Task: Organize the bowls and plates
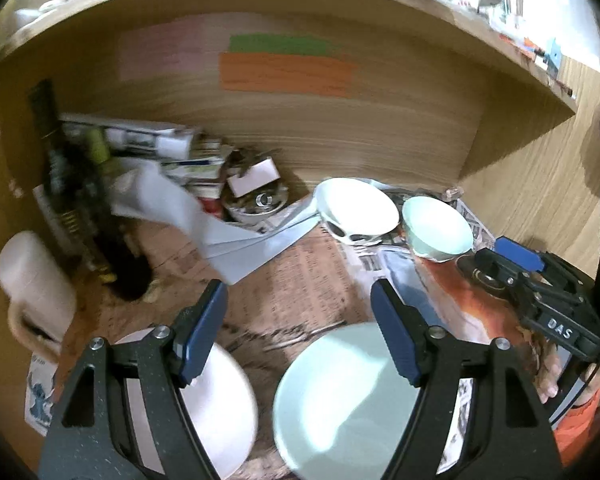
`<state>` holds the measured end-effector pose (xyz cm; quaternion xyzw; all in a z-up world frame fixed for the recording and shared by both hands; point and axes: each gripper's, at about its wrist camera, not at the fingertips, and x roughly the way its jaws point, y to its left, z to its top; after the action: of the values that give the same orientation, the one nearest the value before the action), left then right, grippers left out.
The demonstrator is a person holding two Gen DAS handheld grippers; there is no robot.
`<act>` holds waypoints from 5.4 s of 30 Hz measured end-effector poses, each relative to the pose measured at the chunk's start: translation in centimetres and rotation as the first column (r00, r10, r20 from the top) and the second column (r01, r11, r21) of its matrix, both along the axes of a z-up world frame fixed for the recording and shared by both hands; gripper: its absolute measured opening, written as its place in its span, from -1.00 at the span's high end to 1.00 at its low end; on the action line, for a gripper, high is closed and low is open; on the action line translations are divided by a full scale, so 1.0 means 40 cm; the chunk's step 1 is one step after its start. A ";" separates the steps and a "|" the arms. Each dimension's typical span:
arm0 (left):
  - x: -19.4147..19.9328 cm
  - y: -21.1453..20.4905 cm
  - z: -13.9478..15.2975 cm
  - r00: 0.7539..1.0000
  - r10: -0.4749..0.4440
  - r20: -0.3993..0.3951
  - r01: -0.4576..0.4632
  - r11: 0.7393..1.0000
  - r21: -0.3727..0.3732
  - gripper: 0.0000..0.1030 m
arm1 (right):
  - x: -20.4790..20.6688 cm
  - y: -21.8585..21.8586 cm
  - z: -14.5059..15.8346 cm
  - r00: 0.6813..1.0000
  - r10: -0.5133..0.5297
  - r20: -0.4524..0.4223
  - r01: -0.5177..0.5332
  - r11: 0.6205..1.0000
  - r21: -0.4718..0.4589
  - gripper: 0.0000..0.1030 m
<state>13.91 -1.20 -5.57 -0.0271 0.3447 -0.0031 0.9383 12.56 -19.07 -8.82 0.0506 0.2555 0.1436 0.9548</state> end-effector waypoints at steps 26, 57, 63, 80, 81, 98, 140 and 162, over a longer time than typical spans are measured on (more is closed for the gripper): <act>0.548 -0.082 -0.213 0.946 0.050 -0.321 -0.022 0.996 0.091 -0.43 | 0.278 -0.064 -0.105 0.989 0.007 -0.147 -0.005 1.000 0.011 -0.23; 0.428 -0.077 -0.292 0.881 -0.155 -0.447 0.237 0.962 0.136 0.60 | 0.310 0.023 -0.176 0.961 0.089 -0.261 -0.091 0.996 0.004 -0.13; 0.381 -0.063 -0.304 0.876 -0.178 -0.449 0.260 0.957 0.129 0.60 | 0.337 0.065 -0.228 0.935 0.111 -0.338 -0.121 0.993 -0.009 0.23; 0.372 -0.058 -0.281 0.898 -0.197 -0.394 0.258 0.960 0.108 0.61 | 0.328 0.060 -0.217 0.930 0.088 -0.356 -0.092 0.996 0.005 0.72; 0.366 -0.057 -0.271 0.902 -0.197 -0.384 0.256 0.961 0.108 0.61 | 0.324 0.058 -0.207 0.934 0.085 -0.346 -0.088 0.996 0.006 0.72; 0.189 -0.018 -0.098 0.958 -0.218 -0.187 0.233 0.971 0.060 0.61 | 0.157 0.087 -0.029 0.987 0.072 -0.141 -0.076 0.997 -0.024 0.72; -0.277 0.306 -0.085 0.994 0.087 -0.062 -0.087 0.996 0.001 0.61 | -0.071 0.498 -0.100 0.911 0.385 -0.148 -0.397 0.916 -0.060 0.69; -0.262 0.395 -0.179 0.979 0.160 -0.130 -0.158 0.987 0.020 0.62 | -0.017 0.591 -0.191 0.866 0.418 -0.274 -0.452 0.889 -0.073 0.69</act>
<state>3.42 14.59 -12.72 -0.0504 0.4022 0.0752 0.9111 11.88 4.58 -16.48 -0.0552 0.3878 0.3304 0.8587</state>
